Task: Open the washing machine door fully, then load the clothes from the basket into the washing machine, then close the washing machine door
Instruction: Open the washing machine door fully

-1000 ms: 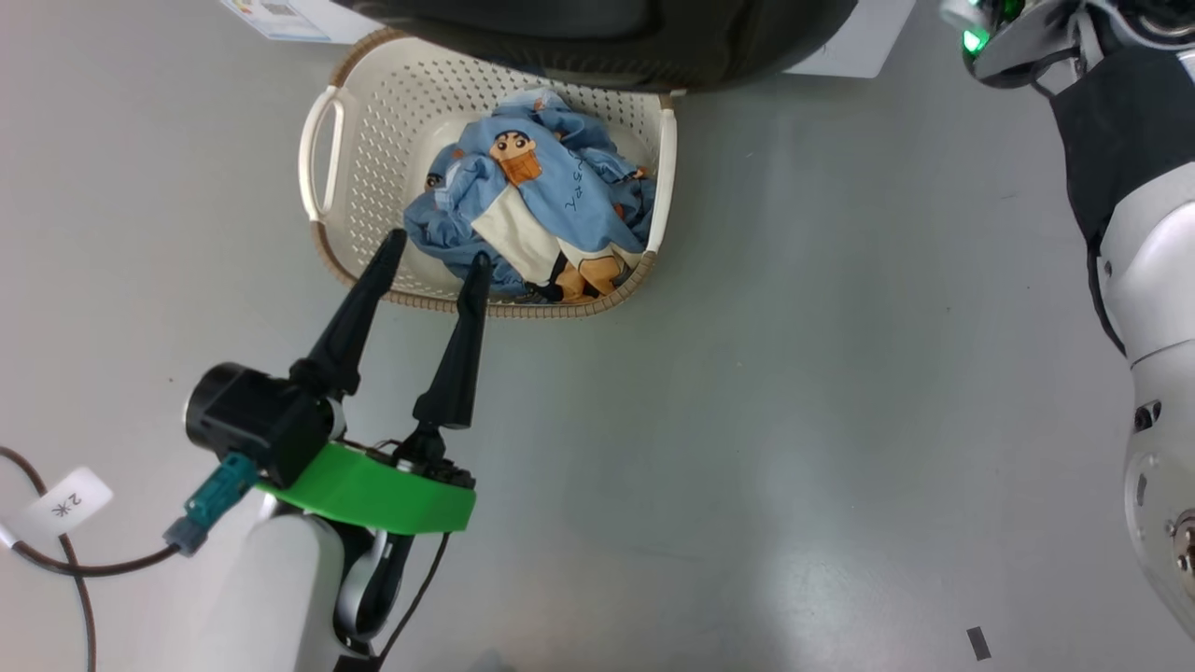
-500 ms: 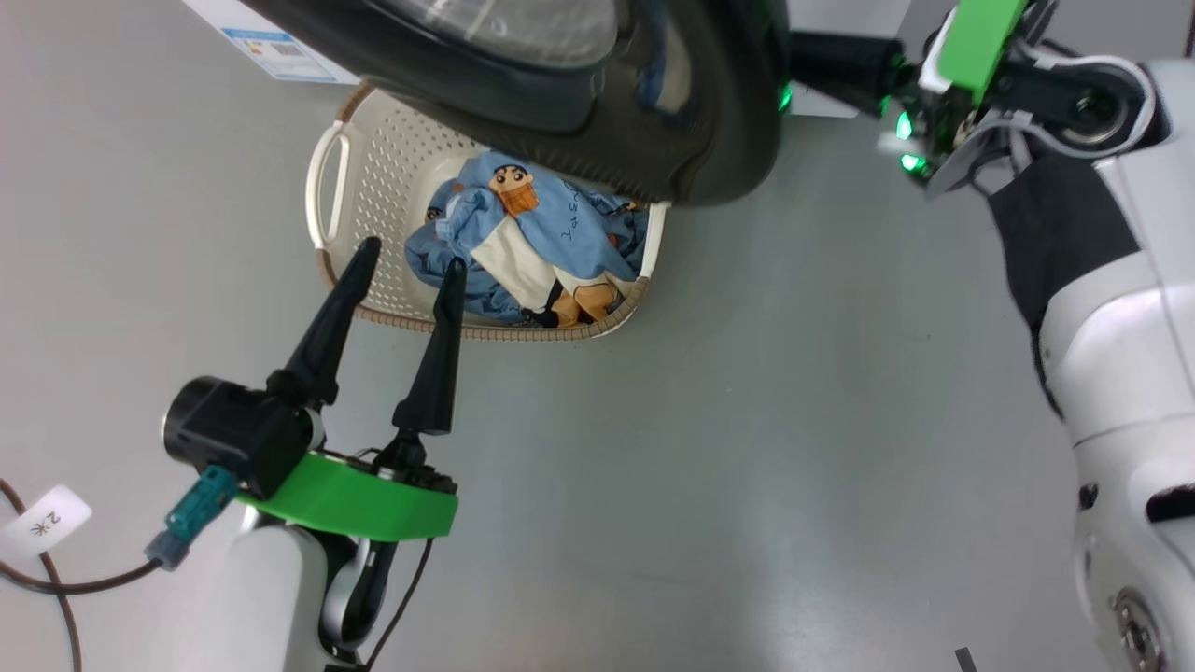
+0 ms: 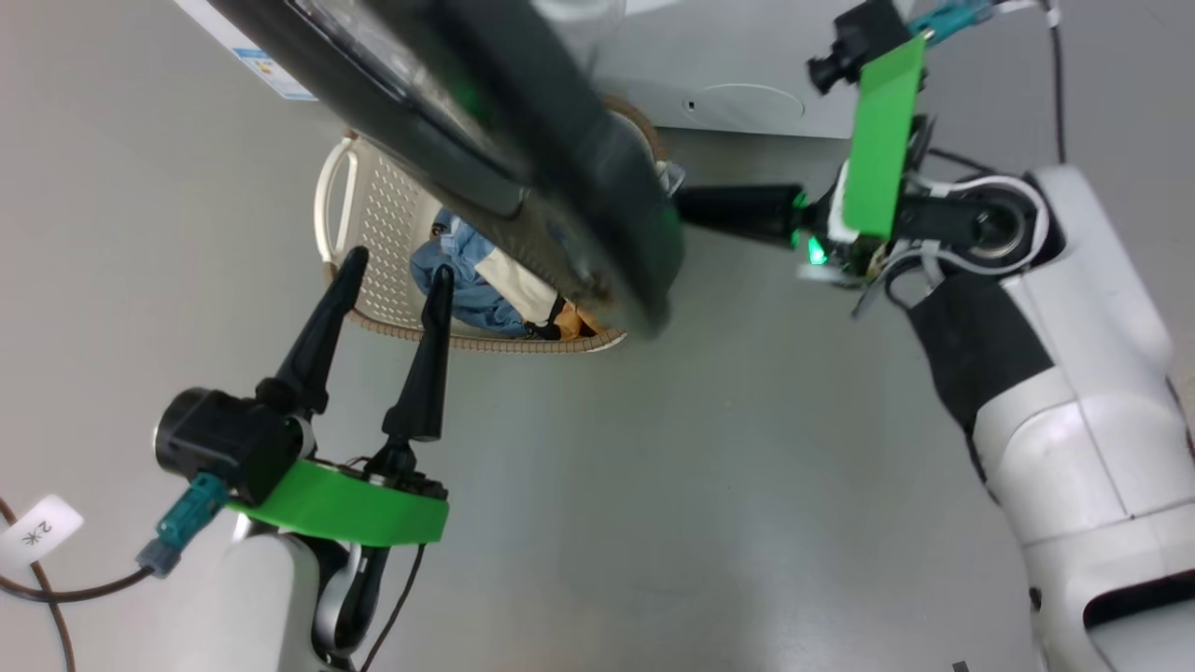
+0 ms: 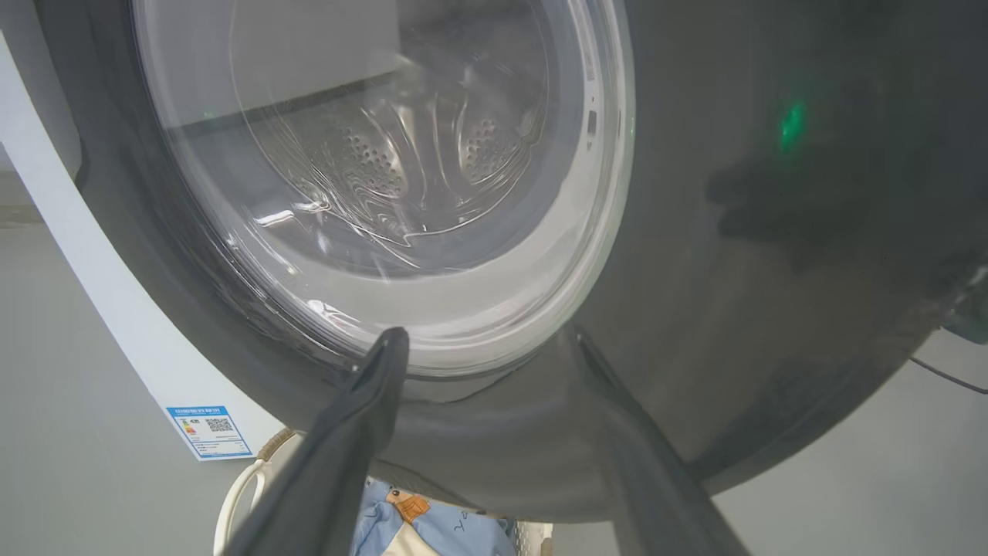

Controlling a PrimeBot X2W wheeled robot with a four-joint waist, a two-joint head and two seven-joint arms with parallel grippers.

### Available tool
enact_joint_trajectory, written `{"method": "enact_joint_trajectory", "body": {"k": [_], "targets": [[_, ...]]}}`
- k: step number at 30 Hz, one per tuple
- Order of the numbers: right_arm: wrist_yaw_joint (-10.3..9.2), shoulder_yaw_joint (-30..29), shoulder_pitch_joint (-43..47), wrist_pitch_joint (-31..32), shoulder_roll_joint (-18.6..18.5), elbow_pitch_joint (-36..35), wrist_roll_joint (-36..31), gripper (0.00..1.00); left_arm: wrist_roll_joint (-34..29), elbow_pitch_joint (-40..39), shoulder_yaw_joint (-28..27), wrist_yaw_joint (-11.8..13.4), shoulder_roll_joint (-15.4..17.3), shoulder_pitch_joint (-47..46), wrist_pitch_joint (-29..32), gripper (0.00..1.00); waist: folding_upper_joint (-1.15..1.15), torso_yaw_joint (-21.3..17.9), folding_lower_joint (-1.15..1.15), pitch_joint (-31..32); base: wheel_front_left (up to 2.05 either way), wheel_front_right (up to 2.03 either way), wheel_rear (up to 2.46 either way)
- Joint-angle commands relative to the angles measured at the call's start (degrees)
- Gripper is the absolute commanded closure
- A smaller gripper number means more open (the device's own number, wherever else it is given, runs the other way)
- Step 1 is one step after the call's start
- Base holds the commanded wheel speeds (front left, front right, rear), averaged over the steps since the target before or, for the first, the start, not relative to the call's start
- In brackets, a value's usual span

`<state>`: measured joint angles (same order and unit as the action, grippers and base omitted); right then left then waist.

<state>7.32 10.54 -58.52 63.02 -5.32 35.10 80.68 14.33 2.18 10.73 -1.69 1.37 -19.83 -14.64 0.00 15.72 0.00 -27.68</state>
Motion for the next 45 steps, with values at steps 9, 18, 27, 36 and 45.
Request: {"method": "enact_joint_trajectory", "body": {"k": [9, 18, 27, 36, 45], "targets": [[0.17, 11.24, 4.53, -3.07, 2.43, -5.82, 6.91, 1.00, 0.35, -0.69, -2.58, 1.55, 1.51, 1.56, -0.36, 0.00, 0.00, 0.79, 0.00, 0.79, 0.00, 0.00, 0.00], [0.17, 17.21, 4.65, -7.17, 2.44, -5.09, 10.57, 1.00, 0.36, -0.48, -3.52, 1.91, 1.51, 1.98, -0.36, 0.00, 0.00, 0.68, 0.00, 1.08, 0.00, 0.00, 0.00], [0.17, 17.24, 4.78, -9.72, 2.37, -3.77, 11.62, 1.00, -0.02, -0.07, -4.46, 1.95, 1.51, 2.48, -0.36, 0.00, 0.00, -0.14, 0.00, 2.40, 0.00, 0.00, 0.00], [0.17, 15.03, 8.01, -12.09, 0.10, -4.29, 13.00, 1.00, -0.95, 0.83, -6.38, 1.11, 1.51, 4.40, -0.36, 0.00, 0.00, -1.91, 0.00, 5.63, 0.00, 0.00, 0.00], [0.17, 12.91, 12.54, -14.56, -1.48, -5.80, 15.17, 1.00, -2.25, 1.61, -8.90, 0.03, 1.51, 6.32, -0.36, 0.00, 0.00, -4.71, 0.00, 8.28, 0.00, 0.00, 0.00]]}}
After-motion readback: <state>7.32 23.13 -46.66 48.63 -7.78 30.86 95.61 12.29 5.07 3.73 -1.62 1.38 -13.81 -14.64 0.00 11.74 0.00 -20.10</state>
